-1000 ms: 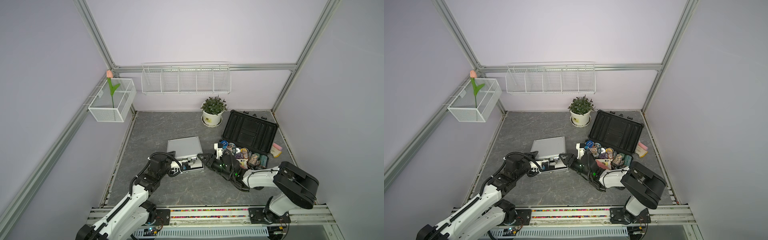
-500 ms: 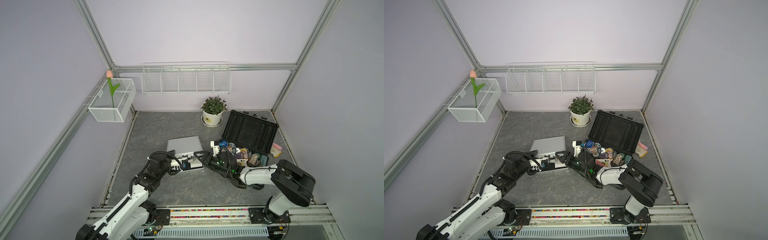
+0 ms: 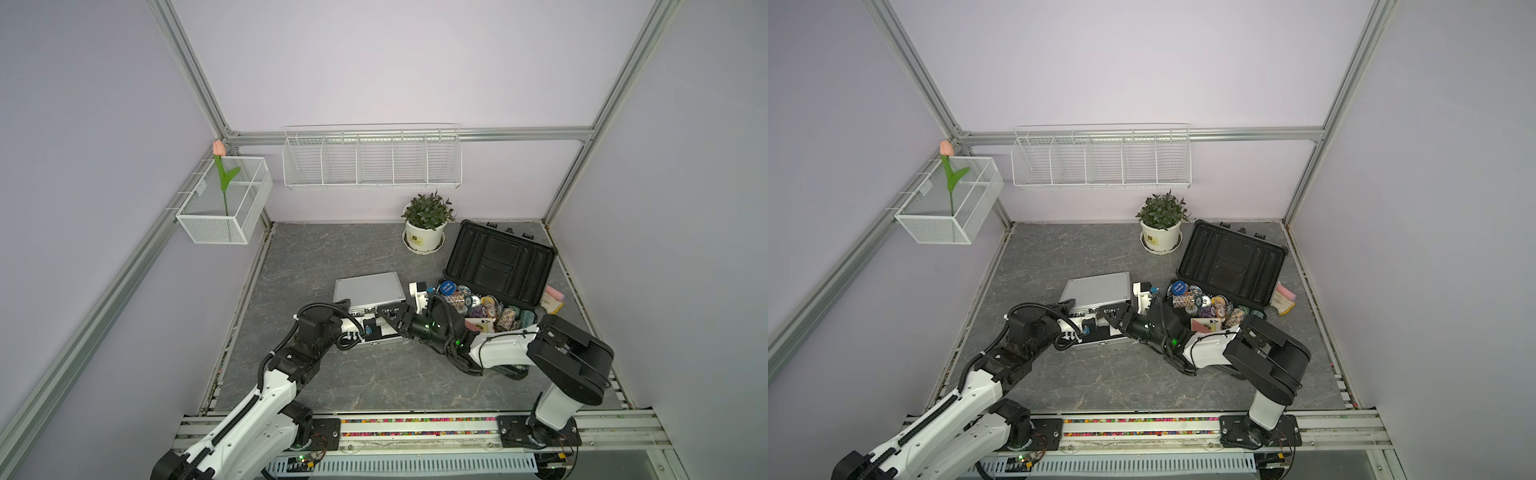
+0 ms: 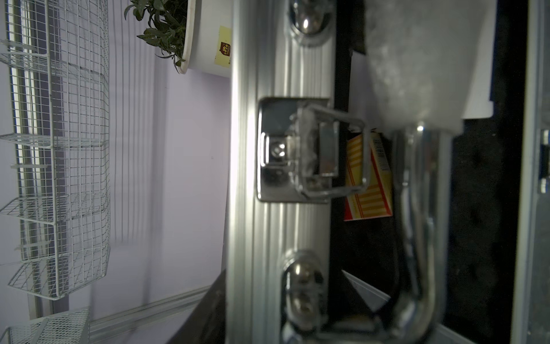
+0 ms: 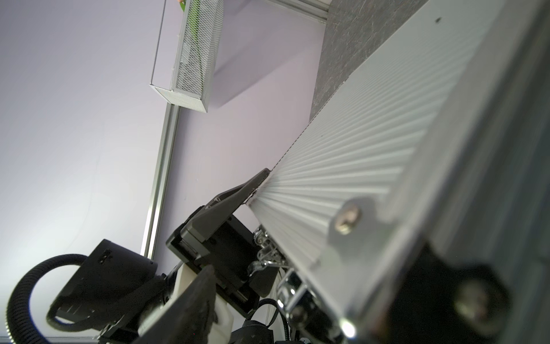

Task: Open the poker set cases
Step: Open the case lid on the poker set case.

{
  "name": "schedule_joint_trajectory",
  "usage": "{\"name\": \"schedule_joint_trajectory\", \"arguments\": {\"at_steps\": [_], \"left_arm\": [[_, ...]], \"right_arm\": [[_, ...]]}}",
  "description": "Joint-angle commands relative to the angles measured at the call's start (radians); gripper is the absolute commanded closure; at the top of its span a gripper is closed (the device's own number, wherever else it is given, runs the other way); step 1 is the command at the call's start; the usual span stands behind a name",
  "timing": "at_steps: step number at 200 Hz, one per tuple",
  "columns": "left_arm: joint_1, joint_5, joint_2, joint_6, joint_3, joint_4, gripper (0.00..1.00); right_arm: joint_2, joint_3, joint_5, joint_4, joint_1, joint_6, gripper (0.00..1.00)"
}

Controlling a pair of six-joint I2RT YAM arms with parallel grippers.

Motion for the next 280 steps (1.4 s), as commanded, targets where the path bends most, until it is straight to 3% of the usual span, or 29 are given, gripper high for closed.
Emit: {"name": "schedule_joint_trajectory", "arguments": {"at_steps": [1, 132, 232, 280], "left_arm": [[-0.002, 0.03, -0.014, 0.025, 0.017, 0.026, 0.48], [-0.003, 0.005, -0.097, 0.016, -0.014, -0.011, 0.45], [-0.002, -0.036, 0.025, -0.019, 0.021, 0.111, 0.45], [-0.002, -0.063, 0.047, -0.084, 0.055, 0.121, 0.46]], "right_arm": [[-0.013, 0.006, -0.015, 0.091, 0.014, 0.086, 0.33], [-0.09, -0.011, 0.044, 0.104, 0.017, 0.021, 0.34], [-0.103, -0.017, 0.065, 0.116, 0.017, 0.005, 0.33], [-0.197, -0.011, 0.066, -0.006, 0.017, -0.107, 0.33]]}}
